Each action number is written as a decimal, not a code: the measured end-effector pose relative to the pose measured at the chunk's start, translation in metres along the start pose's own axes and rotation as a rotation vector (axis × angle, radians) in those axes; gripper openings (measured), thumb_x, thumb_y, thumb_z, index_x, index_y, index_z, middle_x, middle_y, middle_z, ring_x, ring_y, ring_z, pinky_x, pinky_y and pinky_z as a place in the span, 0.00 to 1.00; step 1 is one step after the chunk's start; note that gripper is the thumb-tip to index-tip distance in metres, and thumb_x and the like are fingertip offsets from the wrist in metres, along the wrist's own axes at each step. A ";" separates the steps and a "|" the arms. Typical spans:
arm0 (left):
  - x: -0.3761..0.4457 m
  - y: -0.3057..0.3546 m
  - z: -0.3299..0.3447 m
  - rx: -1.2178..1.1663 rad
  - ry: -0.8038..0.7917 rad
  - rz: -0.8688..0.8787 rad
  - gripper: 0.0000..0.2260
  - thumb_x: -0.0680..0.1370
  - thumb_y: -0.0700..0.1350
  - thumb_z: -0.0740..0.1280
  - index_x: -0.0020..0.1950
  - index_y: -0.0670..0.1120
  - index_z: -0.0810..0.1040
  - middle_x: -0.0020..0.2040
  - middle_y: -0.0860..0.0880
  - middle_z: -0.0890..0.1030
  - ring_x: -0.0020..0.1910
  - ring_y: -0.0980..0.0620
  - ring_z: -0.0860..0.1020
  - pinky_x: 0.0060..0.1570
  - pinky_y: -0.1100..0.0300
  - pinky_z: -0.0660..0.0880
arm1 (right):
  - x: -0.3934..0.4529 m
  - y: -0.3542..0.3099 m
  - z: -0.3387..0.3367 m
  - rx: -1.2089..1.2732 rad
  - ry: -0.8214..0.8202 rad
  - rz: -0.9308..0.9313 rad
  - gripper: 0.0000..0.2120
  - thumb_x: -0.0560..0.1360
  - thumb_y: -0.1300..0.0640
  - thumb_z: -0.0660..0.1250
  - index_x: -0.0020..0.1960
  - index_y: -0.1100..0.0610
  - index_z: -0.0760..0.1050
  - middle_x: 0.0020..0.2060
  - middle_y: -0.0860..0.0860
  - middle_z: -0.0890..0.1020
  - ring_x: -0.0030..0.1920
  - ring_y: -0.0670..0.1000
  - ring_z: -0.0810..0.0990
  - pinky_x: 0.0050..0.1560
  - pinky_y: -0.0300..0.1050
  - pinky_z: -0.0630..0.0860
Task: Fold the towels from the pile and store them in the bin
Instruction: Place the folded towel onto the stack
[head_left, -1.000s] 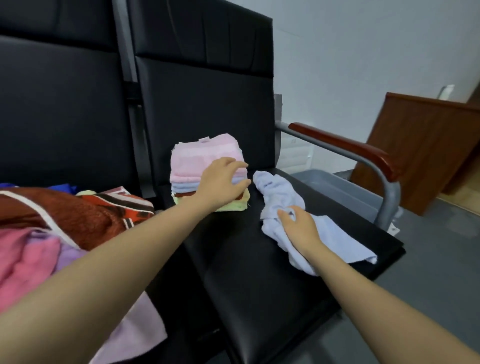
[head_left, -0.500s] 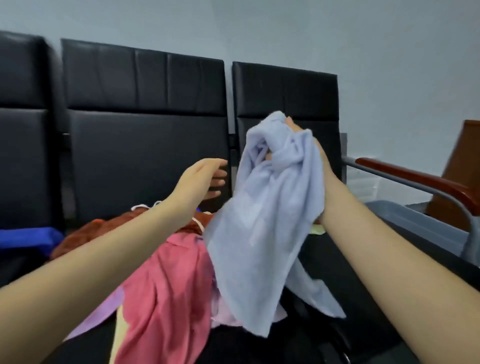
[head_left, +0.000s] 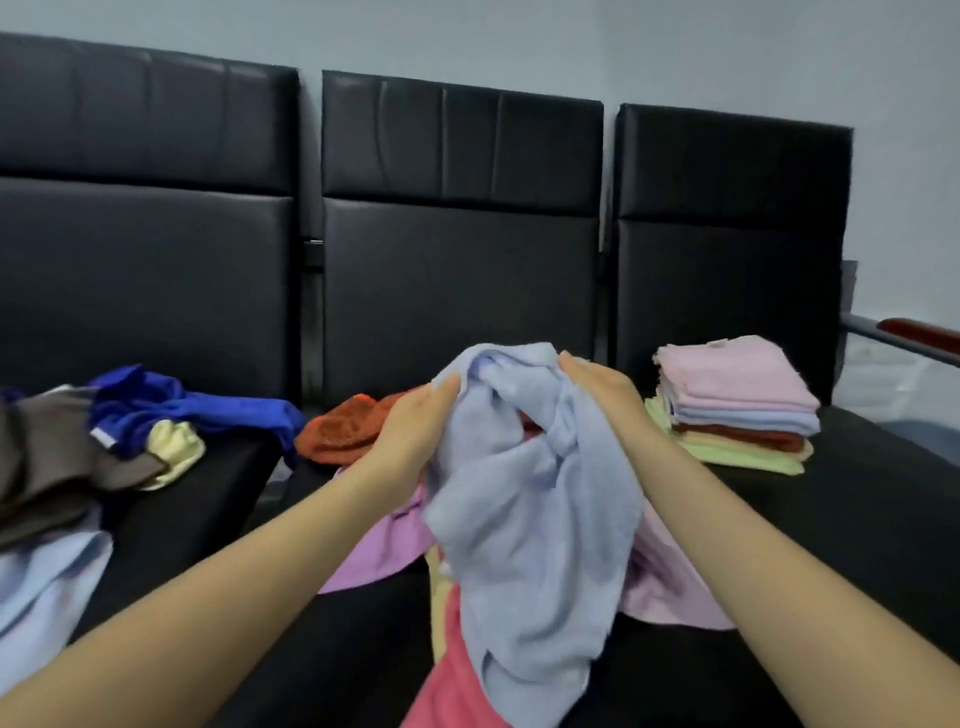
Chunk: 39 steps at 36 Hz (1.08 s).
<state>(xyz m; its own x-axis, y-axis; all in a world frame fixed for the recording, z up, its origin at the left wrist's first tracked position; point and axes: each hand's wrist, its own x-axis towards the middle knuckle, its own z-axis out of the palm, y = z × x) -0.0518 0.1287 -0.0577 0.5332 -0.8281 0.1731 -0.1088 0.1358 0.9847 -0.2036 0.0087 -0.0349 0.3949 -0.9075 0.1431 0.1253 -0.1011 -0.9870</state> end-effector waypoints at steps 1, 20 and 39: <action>0.003 -0.003 -0.007 0.032 0.028 0.022 0.10 0.81 0.50 0.62 0.48 0.49 0.82 0.49 0.52 0.84 0.50 0.56 0.80 0.53 0.59 0.76 | 0.001 0.017 -0.007 -0.052 0.033 0.012 0.10 0.78 0.56 0.68 0.38 0.55 0.78 0.33 0.47 0.82 0.41 0.49 0.79 0.49 0.40 0.75; -0.017 -0.013 -0.053 0.749 0.026 0.188 0.24 0.80 0.53 0.63 0.26 0.45 0.69 0.23 0.51 0.71 0.24 0.57 0.68 0.30 0.62 0.66 | -0.057 0.031 -0.009 -0.384 -0.460 -0.020 0.29 0.76 0.41 0.56 0.38 0.63 0.83 0.36 0.51 0.85 0.38 0.46 0.80 0.44 0.33 0.74; -0.042 -0.061 -0.034 0.268 -0.167 -0.460 0.10 0.81 0.42 0.61 0.42 0.43 0.77 0.32 0.45 0.77 0.26 0.54 0.76 0.32 0.62 0.76 | -0.064 0.063 0.016 -0.404 -0.510 0.128 0.15 0.77 0.47 0.67 0.39 0.56 0.83 0.35 0.46 0.81 0.38 0.44 0.77 0.44 0.40 0.72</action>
<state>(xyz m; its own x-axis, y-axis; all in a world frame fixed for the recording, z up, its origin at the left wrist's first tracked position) -0.0387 0.1740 -0.1248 0.4383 -0.8472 -0.3002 -0.1174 -0.3851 0.9154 -0.2068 0.0672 -0.1050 0.7780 -0.6255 -0.0586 -0.2636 -0.2403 -0.9342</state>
